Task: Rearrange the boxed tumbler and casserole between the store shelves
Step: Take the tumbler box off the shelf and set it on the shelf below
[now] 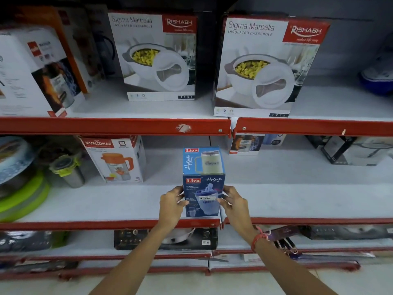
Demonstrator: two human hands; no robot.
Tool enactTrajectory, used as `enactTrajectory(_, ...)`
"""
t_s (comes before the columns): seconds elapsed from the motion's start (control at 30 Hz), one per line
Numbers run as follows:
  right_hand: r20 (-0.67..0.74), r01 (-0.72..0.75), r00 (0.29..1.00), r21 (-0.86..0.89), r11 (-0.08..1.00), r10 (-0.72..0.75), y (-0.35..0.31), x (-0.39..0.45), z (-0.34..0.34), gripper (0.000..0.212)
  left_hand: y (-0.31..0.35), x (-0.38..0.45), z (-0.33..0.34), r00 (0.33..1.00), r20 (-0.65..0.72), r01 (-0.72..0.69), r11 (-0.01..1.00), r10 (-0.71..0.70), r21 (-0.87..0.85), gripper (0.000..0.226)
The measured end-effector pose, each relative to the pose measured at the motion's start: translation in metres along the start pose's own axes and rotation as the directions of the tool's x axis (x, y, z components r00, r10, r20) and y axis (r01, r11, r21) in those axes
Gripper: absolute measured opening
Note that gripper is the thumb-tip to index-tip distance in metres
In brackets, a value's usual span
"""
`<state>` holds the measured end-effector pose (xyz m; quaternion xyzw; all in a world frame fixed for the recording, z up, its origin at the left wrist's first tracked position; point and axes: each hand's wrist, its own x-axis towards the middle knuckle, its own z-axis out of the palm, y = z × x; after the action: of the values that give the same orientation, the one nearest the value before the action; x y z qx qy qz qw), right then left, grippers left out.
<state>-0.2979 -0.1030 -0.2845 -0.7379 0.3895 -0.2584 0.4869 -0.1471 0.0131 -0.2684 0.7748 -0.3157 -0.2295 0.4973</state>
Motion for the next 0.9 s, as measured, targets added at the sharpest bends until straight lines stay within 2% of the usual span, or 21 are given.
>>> enactTrajectory(0.23,0.001,-0.063,0.998,0.044,0.997,0.062,0.012,0.004,0.005,0.03,-0.011,0.001,0.005,0.999,-0.001,0.041,0.999,-0.041,0.025,0.032)
enactTrajectory(0.47,0.035,-0.091,0.995,0.004,0.996,0.091,0.01,0.006,0.003,0.032,-0.012,0.001,0.008,0.999,0.014,0.043,0.998,-0.044,0.052,0.041)
enactTrajectory(0.57,0.058,-0.055,0.996,-0.131,0.99,0.063,0.001,0.007,-0.005,0.039,-0.007,-0.002,0.003,0.997,0.051,0.046,0.992,-0.052,0.121,0.056)
enactTrajectory(0.67,-0.036,0.042,0.998,-0.271,0.962,-0.054,-0.015,0.006,-0.023,0.043,0.006,-0.007,-0.008,0.997,0.041,0.064,0.982,-0.073,0.179,0.068)
enactTrajectory(0.77,-0.171,0.135,0.968,-0.27,0.953,-0.185,-0.041,0.008,-0.044,0.038,0.033,-0.009,-0.024,0.997,-0.072,-0.004,0.978,0.02,0.208,0.063)
enactTrajectory(0.9,-0.296,0.258,0.908,-0.164,0.952,-0.297,-0.09,0.016,-0.071,0.032,0.09,-0.006,-0.045,0.959,-0.148,-0.211,0.959,0.241,0.189,0.042)
